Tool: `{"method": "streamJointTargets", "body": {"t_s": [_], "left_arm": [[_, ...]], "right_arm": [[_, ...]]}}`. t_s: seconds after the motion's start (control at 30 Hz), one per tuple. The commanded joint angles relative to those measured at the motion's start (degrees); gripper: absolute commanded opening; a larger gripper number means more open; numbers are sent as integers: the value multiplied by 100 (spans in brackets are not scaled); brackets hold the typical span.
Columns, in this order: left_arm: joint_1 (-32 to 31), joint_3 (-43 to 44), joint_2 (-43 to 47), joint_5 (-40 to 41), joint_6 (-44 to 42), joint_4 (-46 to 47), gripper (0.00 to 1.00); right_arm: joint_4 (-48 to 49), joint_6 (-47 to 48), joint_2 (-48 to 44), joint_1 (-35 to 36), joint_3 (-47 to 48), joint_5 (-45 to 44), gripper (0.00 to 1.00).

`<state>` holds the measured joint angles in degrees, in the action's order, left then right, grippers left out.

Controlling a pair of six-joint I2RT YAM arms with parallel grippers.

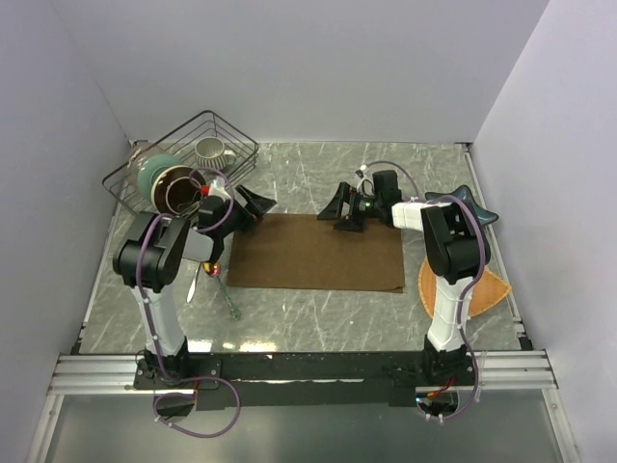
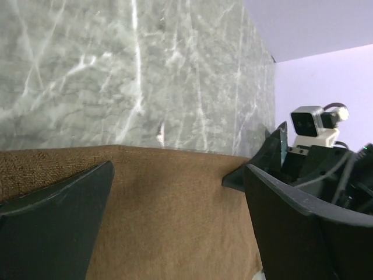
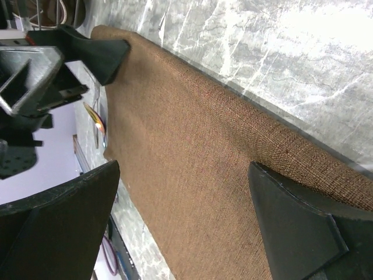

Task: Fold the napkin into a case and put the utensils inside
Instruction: Smooth out the rectangle-folded napkin at the center of the board.

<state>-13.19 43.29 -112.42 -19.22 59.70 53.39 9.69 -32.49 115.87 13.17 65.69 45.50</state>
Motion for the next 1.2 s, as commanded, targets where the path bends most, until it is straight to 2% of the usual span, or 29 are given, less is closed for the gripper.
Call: {"method": "streamJointTargets", "body": {"t_s": [0.0,0.03,0.13,0.17,0.23,0.27,0.3,0.37,0.4,0.5,0.53,0.6,0.73,0.93,1.17], "left_arm": [[62,126,1105,-466,-729,-266,99],[45,206,1282,-590,-915,-789,99],[-95,916,1907,-496,-2257,-2485,99],[-166,1145,2004,-242,-3062,-3753,99],[-210,1445,2189,582,-3516,-4396,99],[-219,1463,2224,847,-4005,-4746,99],[-236,1446,2277,1007,-4263,-4854,99],[-237,1402,2286,1017,-4859,-5039,91],[-237,1341,2295,956,-4993,-5118,86],[-263,1226,2260,789,-5179,-5232,43],[-280,1226,2216,780,-5153,-5268,22],[-289,1252,2059,727,-5013,-5312,8],[-316,1366,1759,639,-4837,-5129,1],[-351,1858,1057,998,-4828,-5075,1],[-290,2517,388,1535,-4485,-5672,1]], "right_arm": [[-477,279,-213,27,224,-147,100],[-477,226,-319,63,225,-120,100],[-188,-186,-697,265,216,-32,100],[22,-414,-820,378,207,-41,100],[269,-670,-856,493,234,-85,100],[531,-958,-804,555,268,-85,100],[655,-1091,-760,677,356,-102,100],[901,-1425,-524,792,497,-128,100],[990,-1522,-435,906,654,-129,100],[1306,-1848,-92,1047,927,-208,100],[1359,-1927,4,1091,998,-216,100],[1552,-2156,251,1144,1164,-269,100],[1711,-2358,646,1223,1463,-322,100],[1975,-2675,1139,1346,1727,-375,100],[1949,-2605,1517,1364,1886,-401,100]]}}
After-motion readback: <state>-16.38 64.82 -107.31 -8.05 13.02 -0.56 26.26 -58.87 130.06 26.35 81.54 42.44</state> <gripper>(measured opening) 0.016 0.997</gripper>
